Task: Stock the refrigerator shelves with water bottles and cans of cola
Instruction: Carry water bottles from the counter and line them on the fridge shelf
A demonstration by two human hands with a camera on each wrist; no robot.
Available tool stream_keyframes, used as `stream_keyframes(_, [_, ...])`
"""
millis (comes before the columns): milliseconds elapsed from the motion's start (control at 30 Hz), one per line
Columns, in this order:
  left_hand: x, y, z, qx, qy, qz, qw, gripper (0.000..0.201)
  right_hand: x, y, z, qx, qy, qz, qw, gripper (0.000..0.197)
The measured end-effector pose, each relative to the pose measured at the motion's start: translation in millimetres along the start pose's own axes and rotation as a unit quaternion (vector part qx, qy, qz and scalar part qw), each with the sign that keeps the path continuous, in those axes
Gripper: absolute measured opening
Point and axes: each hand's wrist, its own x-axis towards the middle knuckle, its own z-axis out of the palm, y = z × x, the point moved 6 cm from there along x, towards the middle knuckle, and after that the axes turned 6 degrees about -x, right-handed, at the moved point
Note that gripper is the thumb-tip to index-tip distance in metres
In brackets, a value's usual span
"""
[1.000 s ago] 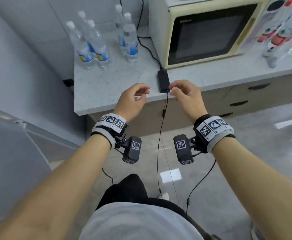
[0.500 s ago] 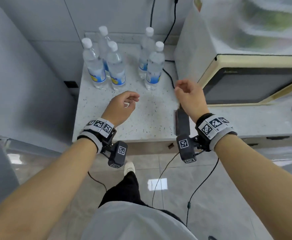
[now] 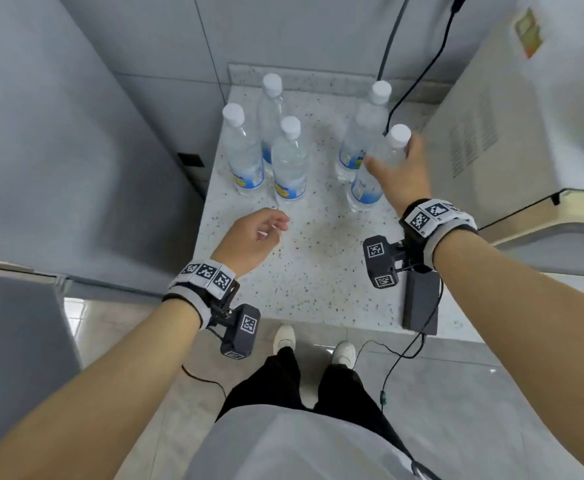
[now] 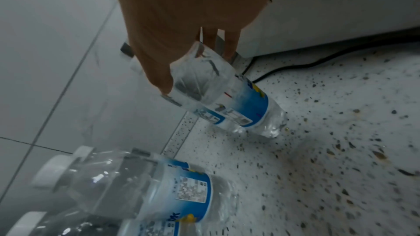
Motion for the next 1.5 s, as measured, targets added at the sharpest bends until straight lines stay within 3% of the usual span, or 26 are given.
stream_keyframes(167, [-9.2, -9.0, -14.9, 0.019, 0.03, -0.025, 0.999, 0.027, 8.5, 17.3, 9.8, 0.03, 0.001, 0.005, 1.0, 0.073])
stream_keyframes(300, [-17.1, -12.6, -17.8, 0.033, 0.05, -0.031, 0.998, 0.029, 21.7, 32.5, 19.2, 0.04, -0.028, 0.028, 0.998, 0.08])
stream_keyframes(533, [-11.8, 2.4, -28.1, 0.044, 0.073, -0.031, 0.996, 0.028, 26.7, 34.4, 17.8, 0.038, -0.037, 0.022, 0.998, 0.065])
stream_keyframes(633, [1.1, 28.8, -36.1, 0.04, 0.114, 0.005, 0.993, 0.029, 20.3, 18.8, 6.0, 0.059, -0.029, 0.002, 0.998, 0.053])
stream_keyframes(833, [33.0, 85.8, -45.4, 0.038, 0.216, 0.145, 0.965, 0.05, 3.4, -25.2, -20.6, 0.078, -0.061, -0.087, 0.991, 0.044])
stream_keyframes(933, [62.4, 103.3, -41.2, 0.022, 0.196, 0.156, 0.968, 0.062, -3.0, -28.1, -28.0, 0.056, -0.089, -0.095, 0.99, 0.054])
stream_keyframes(1067, [99.6, 89.7, -16.5, -0.018, 0.105, 0.094, 0.99, 0.065, -14.0, -16.4, -33.2, 0.036, -0.102, -0.079, 0.991, 0.049])
stream_keyframes(1200, [109.0, 58.9, 2.3, -0.001, 0.121, 0.099, 0.988, 0.047, -20.7, 8.8, -34.6, 0.016, -0.106, -0.042, 0.993, 0.049])
stream_keyframes(1400, [114.2, 32.3, 8.8, 0.002, 0.153, 0.073, 0.985, 0.071, -30.7, 30.8, -28.5, -0.011, -0.091, 0.0, 0.996, 0.053])
stream_keyframes(1500, [116.2, 14.3, 17.2, -0.005, 0.105, 0.021, 0.994, 0.076, -34.7, 34.4, -22.6, -0.009, -0.084, 0.014, 0.996, 0.057])
